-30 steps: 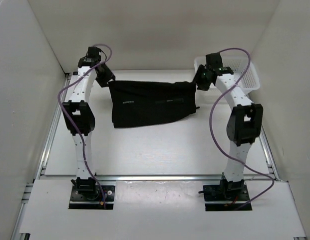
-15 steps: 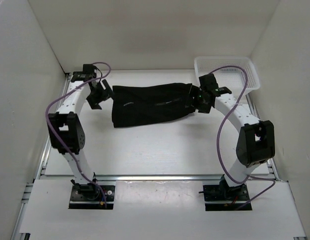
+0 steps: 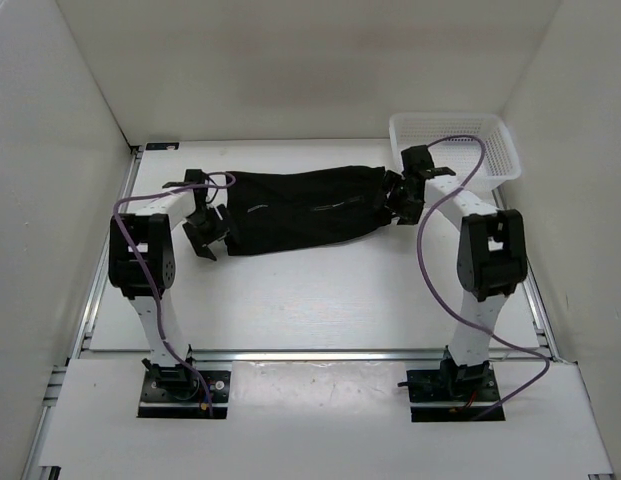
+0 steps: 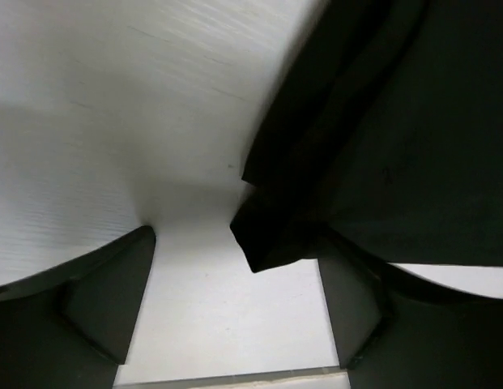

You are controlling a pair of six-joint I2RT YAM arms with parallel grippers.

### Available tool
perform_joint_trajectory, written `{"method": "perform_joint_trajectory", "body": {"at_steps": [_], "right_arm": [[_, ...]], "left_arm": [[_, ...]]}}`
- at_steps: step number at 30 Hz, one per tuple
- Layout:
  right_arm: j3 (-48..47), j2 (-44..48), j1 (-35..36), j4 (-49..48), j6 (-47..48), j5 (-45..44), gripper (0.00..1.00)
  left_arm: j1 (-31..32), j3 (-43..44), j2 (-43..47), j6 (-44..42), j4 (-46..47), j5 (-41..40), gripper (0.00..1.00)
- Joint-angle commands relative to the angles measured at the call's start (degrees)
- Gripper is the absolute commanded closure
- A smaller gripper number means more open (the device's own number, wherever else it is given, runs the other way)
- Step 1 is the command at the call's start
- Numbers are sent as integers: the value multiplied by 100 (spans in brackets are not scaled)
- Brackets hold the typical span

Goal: Fold and stack the shorts
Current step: Fold the shorts

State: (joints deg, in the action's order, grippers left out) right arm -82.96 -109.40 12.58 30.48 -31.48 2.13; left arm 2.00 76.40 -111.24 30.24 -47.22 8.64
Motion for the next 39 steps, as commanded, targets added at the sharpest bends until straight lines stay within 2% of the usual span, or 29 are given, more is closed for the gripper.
{"method": "perform_joint_trajectory", "body": {"at_steps": [1, 3, 4, 5, 6, 7, 9, 10, 12, 17, 26, 31, 32, 33, 34, 35, 37, 39], "right_arm": [[-501, -457, 17, -200, -33, 147, 18], [-633, -625, 17, -200, -33, 147, 24], [-703, -678, 17, -200, -33, 147, 34], [-704, -740, 17, -200, -33, 147, 39], [-704, -740, 17, -200, -33, 147, 47], [-704, -740, 17, -200, -33, 147, 62], [-555, -740, 69, -200, -33, 95, 78], [-407, -688, 69, -200, -33, 95, 92], [-222, -495, 131, -200, -33, 33, 100], [682, 15, 402, -200, -33, -81, 100], [2195, 1499, 921, 80, -86, -353, 100], [2793, 2519, 922, 345, -86, -608, 100], [2846, 2660, 922, 432, -25, -809, 97], [2847, 2661, 922, 493, -24, -915, 92], [2733, 2661, 922, 494, 54, -968, 68], [2654, 2661, 922, 572, 107, -1021, 50], [2409, 2661, 922, 634, 169, -1074, 15], [2267, 2713, 922, 774, 169, -1074, 6]], "left_arm": [[11, 235, -108, 43, 345, 76, 17], [11, 401, -239, 104, 345, 15, 32], [11, 402, -240, 105, 345, 14, 44], [11, 472, -240, 105, 345, -46, 69], [11, 542, -292, 157, 345, -47, 83], [11, 543, -293, 158, 345, -47, 90], [11, 543, -240, 158, 345, -100, 90], [11, 543, -153, 210, 345, -230, 90], [11, 543, 57, 210, 345, -337, 90], [-41, -89, 734, 263, 345, -592, 90], [-95, -1819, 2746, 482, 179, -645, 90], [-95, -1972, 3503, 536, -68, -750, 90], [-42, -1893, 3504, 440, -68, -750, 88], [-42, -1657, 3408, 274, -68, -750, 70], [45, -1507, 3285, 176, -68, -750, 57], [168, -1323, 2928, 62, -68, -750, 40], [231, -813, 2530, -246, -120, -671, 0], [414, -392, 1959, -535, -121, -619, 0]]}}
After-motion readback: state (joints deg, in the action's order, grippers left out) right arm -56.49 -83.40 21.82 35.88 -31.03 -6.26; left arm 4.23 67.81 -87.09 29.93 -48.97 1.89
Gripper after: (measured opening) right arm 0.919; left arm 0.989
